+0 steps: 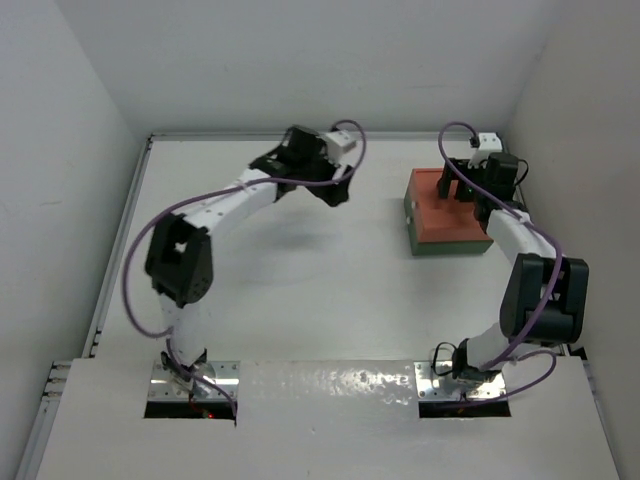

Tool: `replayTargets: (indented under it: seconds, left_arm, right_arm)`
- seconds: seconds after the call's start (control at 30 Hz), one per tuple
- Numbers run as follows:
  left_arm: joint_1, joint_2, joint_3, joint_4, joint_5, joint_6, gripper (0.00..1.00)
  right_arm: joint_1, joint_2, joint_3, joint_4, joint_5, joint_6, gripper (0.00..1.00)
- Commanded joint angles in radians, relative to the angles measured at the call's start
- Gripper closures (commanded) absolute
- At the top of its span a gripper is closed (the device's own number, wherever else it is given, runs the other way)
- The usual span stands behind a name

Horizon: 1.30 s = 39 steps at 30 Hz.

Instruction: Sort the tools into containers

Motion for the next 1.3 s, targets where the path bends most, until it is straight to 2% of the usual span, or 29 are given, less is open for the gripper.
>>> replayTargets:
  seconds: [0.0, 0.03, 0.13, 0.27, 0.3, 0.43, 0.47, 0.53, 0.63, 0.7, 0.8, 0.87, 0.93, 1.27]
  left_arm:
    - [0.049, -0.198, -0.095, -0.097, -0.112, 0.293, 0.21]
    - [0.064, -0.224, -0.149, -0.143, -0.188, 0.325, 0.18]
    - [0.119, -0.376, -0.298, -0.180, -0.292, 0.370, 0.09]
    - [0.283, -0.600, -0.572, -0.108, -0.261, 0.344, 0.03]
    - [0.314, -0.632, -0.644, -0.097, -0.264, 0.341, 0.02]
    - [0.489, -0.738, -0.730, -0.056, -0.278, 0.321, 0.02]
    - [0.554, -0.751, -0.762, -0.042, -0.278, 0.315, 0.02]
    - [0.595, -0.786, -0.801, -0.027, -0.278, 0.297, 0.01]
    - [0.596, -0.818, -0.910, 0.024, -0.299, 0.269, 0.00]
    - [0.596, -0.840, -0.962, 0.050, -0.303, 0.231, 0.00]
    - [0.621, -0.867, -0.991, 0.098, -0.318, 0.201, 0.00]
    - [0.621, -0.887, -0.988, 0.112, -0.438, 0.192, 0.00]
    - [0.621, -0.901, -0.988, 0.113, -0.464, 0.191, 0.00]
    - [0.621, -0.984, -1.040, 0.148, -0.433, 0.211, 0.00]
  right_arm:
    - [-0.010, -0.015, -0.024, -0.400, 0.051, 0.034, 0.10]
    - [-0.009, -0.060, -0.012, -0.421, 0.055, 0.052, 0.02]
    - [-0.010, -0.194, 0.008, -0.484, 0.109, 0.114, 0.01]
    - [-0.010, -0.450, -0.080, -0.604, 0.308, 0.199, 0.01]
    - [-0.010, -0.501, -0.149, -0.625, 0.328, 0.226, 0.01]
    - [-0.010, -0.758, -0.304, -0.675, 0.266, 0.250, 0.01]
    - [-0.010, -0.807, -0.329, -0.691, 0.299, 0.272, 0.01]
    - [-0.010, -0.930, -0.386, -0.753, 0.360, 0.292, 0.01]
    - [-0.010, -1.044, -0.433, -0.807, 0.506, 0.353, 0.01]
    - [-0.010, -1.075, -0.459, -0.825, 0.598, 0.405, 0.01]
    - [-0.010, -1.089, -0.453, -0.836, 0.605, 0.427, 0.01]
    - [-0.009, -1.078, -0.453, -0.836, 0.606, 0.450, 0.01]
    - [-0.009, -1.069, -0.453, -0.837, 0.604, 0.454, 0.01]
    - [-0.009, -1.038, -0.469, -0.814, 0.565, 0.453, 0.01]
